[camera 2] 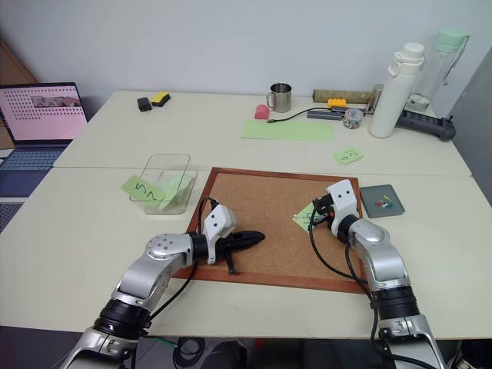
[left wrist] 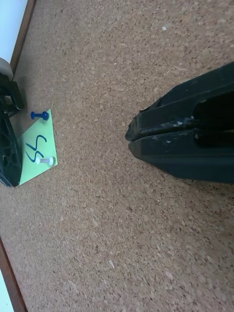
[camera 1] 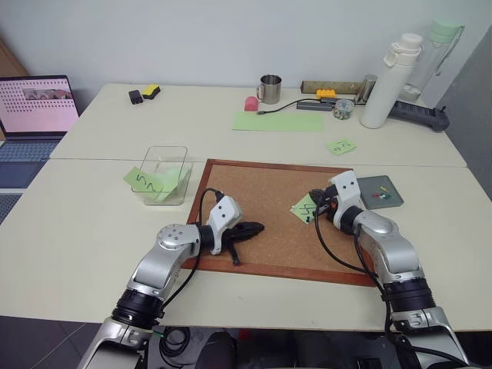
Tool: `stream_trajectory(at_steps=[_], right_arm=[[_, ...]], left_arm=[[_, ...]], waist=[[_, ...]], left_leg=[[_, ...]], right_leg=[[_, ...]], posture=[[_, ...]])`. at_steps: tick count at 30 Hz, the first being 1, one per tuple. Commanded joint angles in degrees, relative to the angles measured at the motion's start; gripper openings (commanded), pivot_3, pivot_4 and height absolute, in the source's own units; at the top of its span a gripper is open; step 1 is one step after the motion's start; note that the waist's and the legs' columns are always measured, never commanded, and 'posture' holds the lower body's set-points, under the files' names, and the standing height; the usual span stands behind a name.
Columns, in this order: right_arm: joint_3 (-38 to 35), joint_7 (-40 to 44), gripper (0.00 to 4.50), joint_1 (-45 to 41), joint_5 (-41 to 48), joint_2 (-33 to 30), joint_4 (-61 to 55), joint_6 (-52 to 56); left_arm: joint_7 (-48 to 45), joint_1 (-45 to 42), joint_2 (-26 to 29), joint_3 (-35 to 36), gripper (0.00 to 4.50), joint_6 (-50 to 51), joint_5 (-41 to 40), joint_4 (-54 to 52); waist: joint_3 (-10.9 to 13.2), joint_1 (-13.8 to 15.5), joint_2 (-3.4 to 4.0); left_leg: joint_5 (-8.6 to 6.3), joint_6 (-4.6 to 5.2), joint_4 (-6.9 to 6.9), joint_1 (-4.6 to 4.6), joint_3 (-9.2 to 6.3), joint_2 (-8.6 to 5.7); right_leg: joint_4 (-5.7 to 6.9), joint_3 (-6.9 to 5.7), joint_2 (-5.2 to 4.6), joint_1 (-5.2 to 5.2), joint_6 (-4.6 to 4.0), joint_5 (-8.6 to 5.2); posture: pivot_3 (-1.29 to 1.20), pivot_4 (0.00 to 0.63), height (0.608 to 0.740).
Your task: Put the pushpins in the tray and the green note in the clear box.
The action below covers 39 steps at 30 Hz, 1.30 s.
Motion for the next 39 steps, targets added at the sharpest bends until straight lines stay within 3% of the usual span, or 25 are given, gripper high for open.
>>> stream_trajectory(at_steps=[1, 11, 21, 30, 36, 39], right_arm=[[-1.9, 0.6, 0.04, -0.9, 2.2, 0.5, -3.3, -1.7], [-3.5, 0.6, 0.04, 0.4, 5.4, -0.8, -14.2, 2.2], [-7.0, -1.1, 0.04, 1.2, 8.0, -2.7, -17.4, 5.6], [-18.0, -6.7, 0.04, 4.2, 7.4, -8.4, -13.2, 7.1], [-19.3, -6.3, 0.04, 4.7, 7.1, -10.7, -7.7, 4.9], [-19.0, -6.3, 0.75, 4.5, 7.4, -10.4, -6.2, 4.5]], left_arm=[[0.8, 0.7, 0.5, 0.0, 0.0, 1.1, 0.7, -1.3], [1.2, 2.7, 1.0, 0.0, 0.0, 2.1, 0.5, -3.6], [0.6, 2.7, 1.2, 0.0, 0.0, 1.8, 0.8, -3.0], [-0.3, 3.2, 1.9, -0.2, 0.0, 0.6, 1.2, -3.1], [-0.8, 3.0, 2.0, -0.9, 0.0, -0.4, 1.5, -3.0], [-0.8, 3.0, 1.9, -0.8, 0.0, -0.8, 1.7, -2.9]], waist=[[0.0, 0.0, 0.0], [0.0, 0.0, 0.06], [0.0, 0.0, 0.06], [0.0, 0.1, 0.06], [0.0, -0.2, 0.12], [0.0, -0.2, 0.12]], left_leg=[[0.0, 0.0, 0.0, 0.0, 0.0, 0.0], [0.0, 0.0, -0.01, -0.05, -0.01, 0.0], [0.0, 0.01, -0.02, -0.04, -0.01, 0.01], [-0.01, 0.01, -0.03, -0.04, 0.01, 0.01], [-0.01, 0.02, -0.04, 0.02, 0.15, 0.01], [-0.01, 0.02, -0.03, 0.01, 0.15, 0.01]], right_leg=[[0.0, 0.0, 0.0, 0.0, 0.0, 0.0], [0.0, 0.0, 0.0, -0.06, 0.0, 0.0], [-0.03, 0.0, 0.01, -0.04, 0.0, 0.0], [-0.04, 0.0, 0.0, -0.03, 0.0, 0.0], [0.0, 0.13, 0.01, -0.03, 0.0, 0.0], [-0.01, 0.12, 0.01, -0.03, 0.0, 0.0]], posture=[[0.0, 0.15, 0.74], [0.0, 0.15, 0.74], [0.0, 0.15, 0.74], [0.0, 0.15, 0.74], [0.0, 0.15, 0.74], [0.0, 0.15, 0.74]])
